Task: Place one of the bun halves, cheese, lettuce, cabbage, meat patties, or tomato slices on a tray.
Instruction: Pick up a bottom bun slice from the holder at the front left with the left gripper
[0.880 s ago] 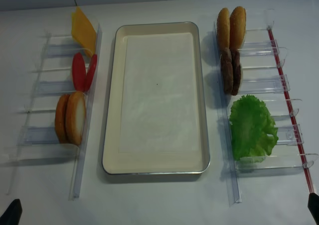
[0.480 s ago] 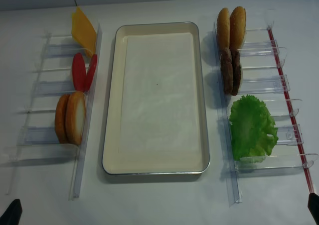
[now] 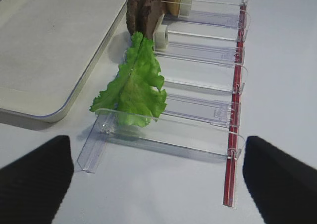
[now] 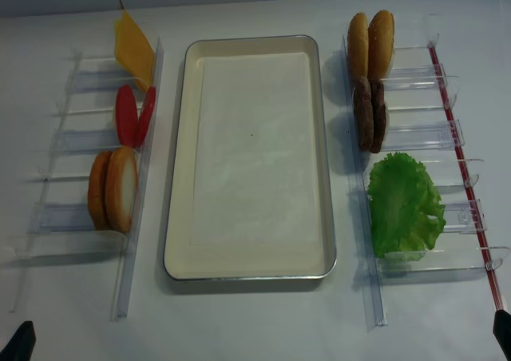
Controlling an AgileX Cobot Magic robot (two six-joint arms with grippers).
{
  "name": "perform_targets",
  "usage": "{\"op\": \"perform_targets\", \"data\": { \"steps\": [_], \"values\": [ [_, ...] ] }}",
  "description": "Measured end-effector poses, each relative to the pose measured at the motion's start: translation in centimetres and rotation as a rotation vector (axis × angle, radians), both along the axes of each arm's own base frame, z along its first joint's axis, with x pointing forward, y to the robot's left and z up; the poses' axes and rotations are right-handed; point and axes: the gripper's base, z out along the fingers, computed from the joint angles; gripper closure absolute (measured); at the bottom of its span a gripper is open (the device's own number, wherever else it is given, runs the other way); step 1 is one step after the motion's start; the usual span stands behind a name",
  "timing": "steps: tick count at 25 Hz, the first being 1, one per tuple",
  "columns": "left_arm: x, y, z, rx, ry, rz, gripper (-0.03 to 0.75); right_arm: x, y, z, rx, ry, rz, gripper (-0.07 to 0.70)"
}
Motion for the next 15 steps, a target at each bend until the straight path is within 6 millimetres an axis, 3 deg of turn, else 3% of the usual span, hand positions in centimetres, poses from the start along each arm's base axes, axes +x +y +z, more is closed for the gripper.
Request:
{"op": "perform_targets", "data": {
  "steps": [8, 11, 15],
  "values": [
    [0.0, -0.1, 3.2, 0.048, -0.246, -0.042, 0.041, 0.0, 0.0, 0.0, -0.009, -0.003, 0.006, -0.06],
    [0.2, -0.1, 4.0, 0.048, -0.246, -0.042, 0.041, 0.0, 0.0, 0.0, -0.009, -0.003, 0.006, -0.06],
    [2.2, -0.4, 5.7, 0.052, -0.173, -0.073, 0.041, 0.0, 0.0, 0.0, -0.009, -0.003, 0.006, -0.06]
  ]
}}
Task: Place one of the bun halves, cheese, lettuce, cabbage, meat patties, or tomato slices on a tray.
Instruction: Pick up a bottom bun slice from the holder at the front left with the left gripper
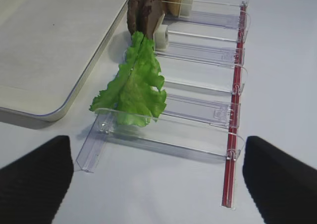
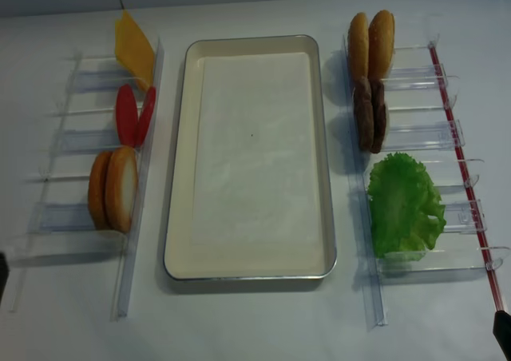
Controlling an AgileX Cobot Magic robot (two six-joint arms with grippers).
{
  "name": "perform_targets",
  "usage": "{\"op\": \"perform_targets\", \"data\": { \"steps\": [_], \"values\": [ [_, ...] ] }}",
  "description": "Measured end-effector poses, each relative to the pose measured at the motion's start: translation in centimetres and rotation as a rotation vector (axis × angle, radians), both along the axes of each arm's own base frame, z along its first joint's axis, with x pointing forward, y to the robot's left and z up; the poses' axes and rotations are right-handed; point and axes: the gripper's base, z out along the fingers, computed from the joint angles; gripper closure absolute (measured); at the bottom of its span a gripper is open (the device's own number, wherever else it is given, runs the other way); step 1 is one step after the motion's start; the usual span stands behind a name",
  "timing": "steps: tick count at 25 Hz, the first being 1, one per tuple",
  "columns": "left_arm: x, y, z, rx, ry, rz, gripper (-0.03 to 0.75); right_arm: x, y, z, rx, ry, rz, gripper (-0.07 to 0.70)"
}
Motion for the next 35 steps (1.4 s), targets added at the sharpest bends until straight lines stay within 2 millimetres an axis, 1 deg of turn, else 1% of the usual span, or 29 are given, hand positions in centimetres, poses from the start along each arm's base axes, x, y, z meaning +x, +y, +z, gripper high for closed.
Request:
{"op": "perform_targets", "data": {
  "steps": [4, 6, 10, 13, 16, 19, 24, 27, 31, 35],
  "values": [
    [3.0, -1.2, 1.6, -0.002, 0.111, -0.113, 0.041, 0.0, 0.0, 0.0, 0.0, 0.0, 0.0, -0.06],
    [5.0, -1.7, 2.1, -0.025, 0.183, -0.151, 0.041, 0.0, 0.0, 0.0, 0.0, 0.0, 0.0, -0.06],
    [9.5, -2.5, 2.4, -0.07, 0.337, -0.186, 0.041, 0.0, 0.0, 0.0, 0.0, 0.0, 0.0, -0.06],
    [12.6, -2.9, 2.8, -0.088, 0.412, -0.19, 0.041, 0.0, 0.0, 0.0, 0.0, 0.0, 0.0, -0.06],
    [15.3, -3.3, 2.9, -0.116, 0.473, -0.199, 0.05, 0.0, 0.0, 0.0, 0.0, 0.0, 0.0, -0.06],
    [17.3, -3.6, 2.7, -0.156, 0.536, -0.199, 0.076, 0.0, 0.0, 0.0, 0.0, 0.0, 0.0, -0.06],
    [19.7, -4.0, 2.0, -0.196, 0.661, -0.181, 0.111, 0.0, 0.0, 0.0, 0.0, 0.002, 0.0, -0.06],
    [20.5, -4.0, 1.3, -0.202, 0.715, -0.177, 0.126, 0.0, 0.0, 0.0, 0.0, 0.002, 0.0, -0.06],
    [21.2, -4.1, 0.5, -0.205, 0.76, -0.171, 0.156, 0.0, 0.0, 0.0, 0.0, 0.002, 0.0, -0.06],
    [21.4, -4.3, 0.2, -0.21, 0.776, -0.172, 0.214, 0.0, 0.0, 0.0, 0.0, 0.002, 0.0, -0.06]
  ]
}}
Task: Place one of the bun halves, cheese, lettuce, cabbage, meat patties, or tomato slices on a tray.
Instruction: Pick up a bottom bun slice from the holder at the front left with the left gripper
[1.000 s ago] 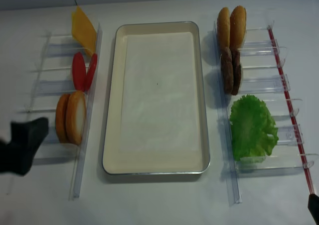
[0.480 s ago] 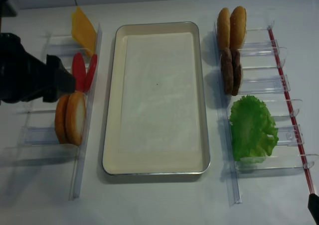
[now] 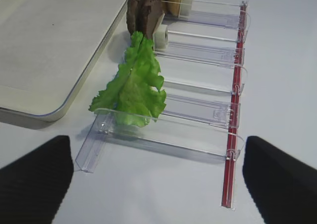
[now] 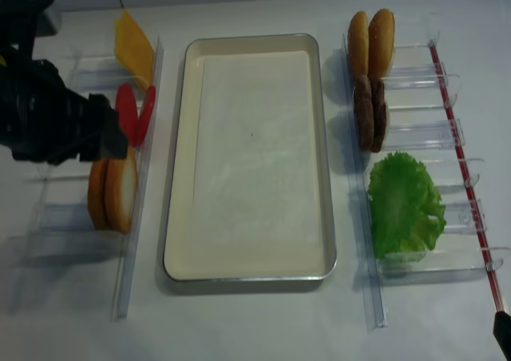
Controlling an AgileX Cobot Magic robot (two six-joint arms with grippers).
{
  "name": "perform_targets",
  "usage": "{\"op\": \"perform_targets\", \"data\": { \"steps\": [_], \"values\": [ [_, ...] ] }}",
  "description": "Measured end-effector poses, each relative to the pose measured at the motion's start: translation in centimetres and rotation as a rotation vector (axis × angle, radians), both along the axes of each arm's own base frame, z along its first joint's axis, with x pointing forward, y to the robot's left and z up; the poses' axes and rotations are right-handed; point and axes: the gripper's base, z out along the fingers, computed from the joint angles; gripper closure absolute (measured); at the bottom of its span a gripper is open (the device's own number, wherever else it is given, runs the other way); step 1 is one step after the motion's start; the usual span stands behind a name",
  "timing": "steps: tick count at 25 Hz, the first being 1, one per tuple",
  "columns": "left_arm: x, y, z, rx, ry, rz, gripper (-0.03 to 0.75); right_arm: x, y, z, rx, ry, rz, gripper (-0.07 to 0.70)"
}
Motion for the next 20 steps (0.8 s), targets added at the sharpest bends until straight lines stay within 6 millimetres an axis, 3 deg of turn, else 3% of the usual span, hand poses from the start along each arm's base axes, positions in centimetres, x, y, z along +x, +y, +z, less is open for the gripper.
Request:
{"op": "perform_targets", "data": {
  "steps": [5, 10, 14, 20],
  "values": [
    [-0.3, -1.5, -0.1, 0.018, 0.003, -0.026, 0.26, 0.0, 0.0, 0.0, 0.0, 0.0, 0.0, -0.06],
    [-0.4, -2.3, -0.2, 0.151, -0.025, 0.022, 0.264, 0.0, 0.0, 0.0, 0.0, 0.0, 0.0, -0.06],
    [0.0, -2.8, -0.3, 0.155, -0.048, 0.039, 0.265, 0.0, 0.0, 0.0, 0.0, 0.0, 0.0, -0.06],
    [1.6, -4.2, -3.0, 0.163, 0.06, 0.012, 0.265, 0.0, 0.0, 0.0, 0.0, 0.0, 0.0, -0.06]
  ]
}}
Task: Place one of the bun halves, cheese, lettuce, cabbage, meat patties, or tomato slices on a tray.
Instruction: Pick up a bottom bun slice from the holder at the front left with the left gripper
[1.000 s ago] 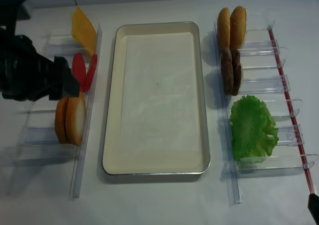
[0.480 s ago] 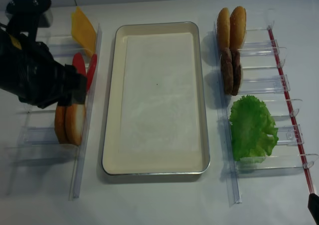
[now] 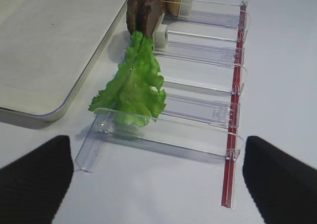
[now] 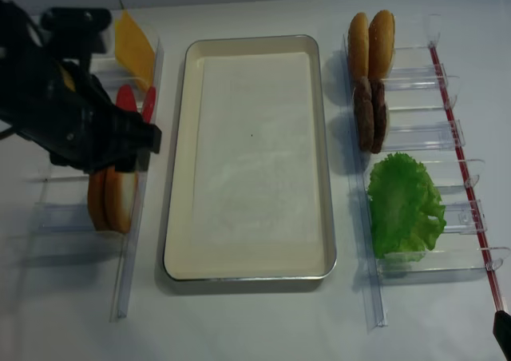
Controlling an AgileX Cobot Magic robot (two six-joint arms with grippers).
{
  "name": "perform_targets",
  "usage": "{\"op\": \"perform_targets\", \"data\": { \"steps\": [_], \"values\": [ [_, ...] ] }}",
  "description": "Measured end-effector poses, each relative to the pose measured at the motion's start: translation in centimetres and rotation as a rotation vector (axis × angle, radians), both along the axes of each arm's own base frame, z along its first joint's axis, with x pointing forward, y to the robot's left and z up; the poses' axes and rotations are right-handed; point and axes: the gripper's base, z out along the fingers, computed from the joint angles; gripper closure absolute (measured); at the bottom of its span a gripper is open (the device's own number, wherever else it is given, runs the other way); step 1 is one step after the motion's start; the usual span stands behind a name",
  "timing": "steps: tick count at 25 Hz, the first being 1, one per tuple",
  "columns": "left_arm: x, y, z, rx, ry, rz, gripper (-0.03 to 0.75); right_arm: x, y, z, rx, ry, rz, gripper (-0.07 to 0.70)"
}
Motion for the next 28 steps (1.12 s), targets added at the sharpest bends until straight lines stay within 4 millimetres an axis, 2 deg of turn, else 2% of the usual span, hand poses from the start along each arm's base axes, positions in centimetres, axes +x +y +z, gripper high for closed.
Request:
{"op": "perform_targets", "data": {
  "steps": [3, 10, 24, 28],
  "values": [
    [0.4, -0.3, -0.8, 0.01, 0.028, -0.006, 0.265, 0.0, 0.0, 0.0, 0.0, 0.0, 0.0, -0.06],
    [0.6, 0.1, -1.0, 0.063, 0.029, 0.019, 0.265, 0.0, 0.0, 0.0, 0.003, 0.001, -0.004, -0.06],
    [0.6, 0.0, -1.0, 0.058, 0.032, 0.025, 0.272, 0.0, 0.0, 0.0, 0.005, 0.0, -0.005, -0.06],
    [0.9, -0.1, -1.6, 0.066, 0.054, 0.024, 0.273, 0.0, 0.0, 0.0, 0.005, 0.0, -0.005, -0.06]
  ]
}}
